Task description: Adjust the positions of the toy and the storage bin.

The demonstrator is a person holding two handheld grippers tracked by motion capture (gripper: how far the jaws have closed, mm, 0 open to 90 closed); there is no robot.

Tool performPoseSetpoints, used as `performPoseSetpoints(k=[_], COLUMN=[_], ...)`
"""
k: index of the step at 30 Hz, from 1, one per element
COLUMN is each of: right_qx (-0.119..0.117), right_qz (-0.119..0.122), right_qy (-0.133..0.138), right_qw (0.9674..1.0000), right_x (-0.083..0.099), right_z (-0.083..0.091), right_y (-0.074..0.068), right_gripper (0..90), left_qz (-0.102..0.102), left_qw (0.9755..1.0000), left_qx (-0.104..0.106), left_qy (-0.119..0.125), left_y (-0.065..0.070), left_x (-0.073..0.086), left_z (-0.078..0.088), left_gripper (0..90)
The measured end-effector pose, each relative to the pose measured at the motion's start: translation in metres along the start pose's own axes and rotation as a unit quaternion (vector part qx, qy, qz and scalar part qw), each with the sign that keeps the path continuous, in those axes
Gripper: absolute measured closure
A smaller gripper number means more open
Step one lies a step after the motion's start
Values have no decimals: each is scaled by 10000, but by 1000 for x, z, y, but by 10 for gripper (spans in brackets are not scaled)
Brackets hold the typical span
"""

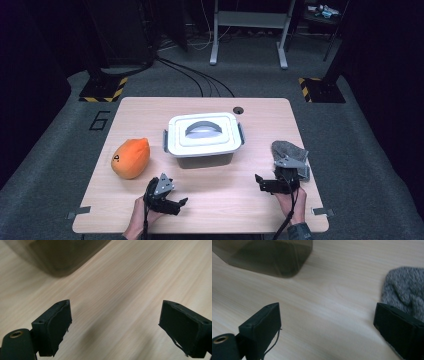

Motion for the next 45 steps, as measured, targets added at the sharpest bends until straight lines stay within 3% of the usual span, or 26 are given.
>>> performPoseSetpoints(k=[4,11,18,28,34,45], right_qx=[-4,-197,-225,-305,-457,-415], right_qz=[33,-117,-89,-279,-309,-297], right_qy=[149,174,141,154,74,-193], right_qw=[9999,9996,9996,9990,9984,9985], right_x=[-25,-61,-91,-117,-132,-143], right_z=[-3,-17,-34,-59,-72,-93], right_y=[-1,0,0,1,-6,-14], right_gripper=[130,218,320,537,611,751], left_qz=[122,156,215,219,220,220], left_qw=[9999,9997,9997,9997,9997,9997], left_qx=[-47,-58,-7,-14,-20,-19], left_qy=[-93,-179,-153,-143,-139,-138], left_y=[-9,-14,-17,-17,-17,-17], left_x=[7,9,11,11,11,11], left_z=[-3,-6,-5,-5,-5,-5], left_gripper=[105,105,105,106,107,107])
Point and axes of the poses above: each handheld gripper's, and its own axes: z roughly backward along the jaws, x roughly out of its underside, y roughly to its right, the point moved 5 cm from there along -z, roughly forward along the jaws, and after that the axes turned 13 degrees about x, right-handed, at the moved point
